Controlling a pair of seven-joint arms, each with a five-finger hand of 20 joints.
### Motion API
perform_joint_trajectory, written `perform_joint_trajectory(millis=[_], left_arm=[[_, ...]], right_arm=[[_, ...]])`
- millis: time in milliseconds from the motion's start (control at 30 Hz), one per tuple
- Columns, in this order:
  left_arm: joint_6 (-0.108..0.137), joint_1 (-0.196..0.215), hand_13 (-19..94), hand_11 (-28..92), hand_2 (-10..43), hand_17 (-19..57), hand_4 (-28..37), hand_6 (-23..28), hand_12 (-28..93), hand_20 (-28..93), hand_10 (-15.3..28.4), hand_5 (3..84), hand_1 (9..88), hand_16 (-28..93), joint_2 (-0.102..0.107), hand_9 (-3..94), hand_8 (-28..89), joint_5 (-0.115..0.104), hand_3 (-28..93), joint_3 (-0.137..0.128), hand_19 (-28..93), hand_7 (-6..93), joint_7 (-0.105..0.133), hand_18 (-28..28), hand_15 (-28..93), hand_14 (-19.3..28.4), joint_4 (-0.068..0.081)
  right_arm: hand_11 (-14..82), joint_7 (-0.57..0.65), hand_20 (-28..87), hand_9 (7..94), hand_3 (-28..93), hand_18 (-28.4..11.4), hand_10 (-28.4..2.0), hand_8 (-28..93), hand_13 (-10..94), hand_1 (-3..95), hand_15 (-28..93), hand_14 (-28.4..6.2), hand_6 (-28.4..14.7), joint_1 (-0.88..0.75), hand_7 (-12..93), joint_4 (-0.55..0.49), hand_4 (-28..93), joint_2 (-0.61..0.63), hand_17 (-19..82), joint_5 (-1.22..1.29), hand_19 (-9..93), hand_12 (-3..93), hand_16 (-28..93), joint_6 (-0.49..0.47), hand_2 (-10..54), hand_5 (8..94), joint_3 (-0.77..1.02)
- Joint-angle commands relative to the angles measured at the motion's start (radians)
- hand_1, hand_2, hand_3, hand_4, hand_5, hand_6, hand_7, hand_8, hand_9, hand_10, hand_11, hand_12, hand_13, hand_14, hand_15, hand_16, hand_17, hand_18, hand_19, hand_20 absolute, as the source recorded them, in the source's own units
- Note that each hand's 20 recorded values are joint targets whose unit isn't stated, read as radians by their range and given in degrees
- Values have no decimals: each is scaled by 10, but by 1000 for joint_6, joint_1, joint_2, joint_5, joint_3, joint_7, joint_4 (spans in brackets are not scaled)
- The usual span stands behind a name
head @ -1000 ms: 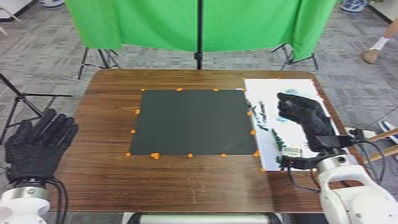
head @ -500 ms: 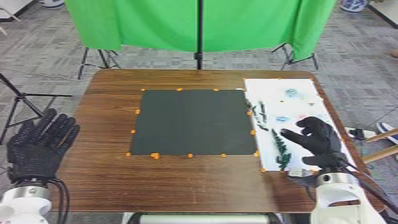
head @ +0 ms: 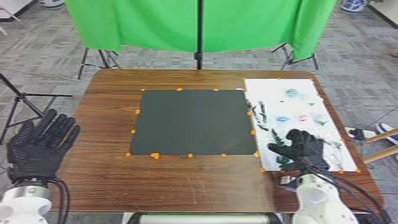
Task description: Arrange flowers
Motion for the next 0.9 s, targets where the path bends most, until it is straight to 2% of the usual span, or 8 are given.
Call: perform_joint_trajectory(millis=[33, 133, 267, 433, 467, 633, 733, 900], left_arm=[[-17, 22, 378, 211, 162, 21, -283, 89, 120, 99, 148, 479, 301, -75, -11, 459, -85, -28, 736, -3, 354, 111, -3, 145, 347, 156, -5], [-20, 30, 378, 211, 160, 20, -283, 89, 120, 103, 148, 479, 300, -74, -15, 459, -85, -37, 737, -8, 346, 111, -7, 144, 348, 155, -10], [-40, 34, 377, 210, 154, 17, -282, 89, 120, 110, 148, 481, 298, -71, -14, 460, -85, -80, 741, -5, 339, 108, 7, 144, 350, 155, -8], [-41, 24, 376, 205, 142, 13, -281, 89, 119, 117, 146, 482, 299, -66, -14, 460, -85, -79, 744, 4, 325, 107, 7, 142, 356, 152, -5], [-43, 26, 375, 205, 142, 12, -281, 89, 120, 119, 145, 482, 299, -65, -15, 460, -85, -80, 744, 3, 324, 106, 5, 142, 357, 151, -7], [-39, 24, 374, 202, 138, 9, -282, 88, 121, 131, 146, 483, 300, -62, -12, 460, -85, -81, 743, 2, 317, 105, 5, 143, 365, 151, -3], [-43, 24, 373, 201, 137, 6, -282, 88, 122, 138, 145, 484, 299, -61, -11, 460, -85, -81, 743, 2, 318, 103, 5, 143, 368, 151, -1], [-42, 10, 370, 201, 135, -1, -282, 88, 122, 148, 146, 484, 297, -60, -1, 460, -85, -80, 746, 2, 321, 104, -3, 145, 375, 151, 7]], right_arm=[[400, -2, 308, 450, 702, -239, -217, -103, 378, 309, 707, -217, -107, -26, 239, 15, -283, -30, 200, -144, 703, 294, 294, -25, -95, 534, 5], [407, 9, 317, 478, 653, -242, -211, -104, 401, 350, 713, -211, -96, -33, 239, 7, -283, -32, 210, -147, 716, 295, 303, -69, -95, 558, 3], [444, 3, 342, 508, 575, -244, -197, -108, 438, 422, 721, -203, -71, -37, 283, 33, -283, -32, 229, -165, 741, 313, 334, -37, -95, 593, -19], [470, -6, 357, 544, 629, -242, -182, -126, 486, 459, 730, -189, -48, -37, 334, 57, -282, -48, 253, -133, 759, 321, 354, -33, -95, 620, -38], [465, -18, 354, 554, 634, -239, -178, -59, 495, 479, 727, -183, -45, -41, 334, 61, -282, -52, 258, -153, 760, 313, 352, -28, -95, 627, -38], [267, -14, 349, 675, 634, -227, -131, 51, 543, 592, 680, -152, -26, -44, 361, 76, -282, -46, 281, -175, 761, 481, 396, 8, -95, 681, -47], [257, -4, 357, 711, 646, -217, -112, 74, 565, 631, 627, -123, -7, -47, 414, 72, -281, -41, 303, -170, 768, 513, 491, 24, -95, 699, -47], [234, 1, 368, 748, 666, -213, -112, 78, 596, 649, 611, -109, -8, -43, 431, 68, -282, -19, 322, -170, 774, 535, 515, 98, -95, 719, -58]])
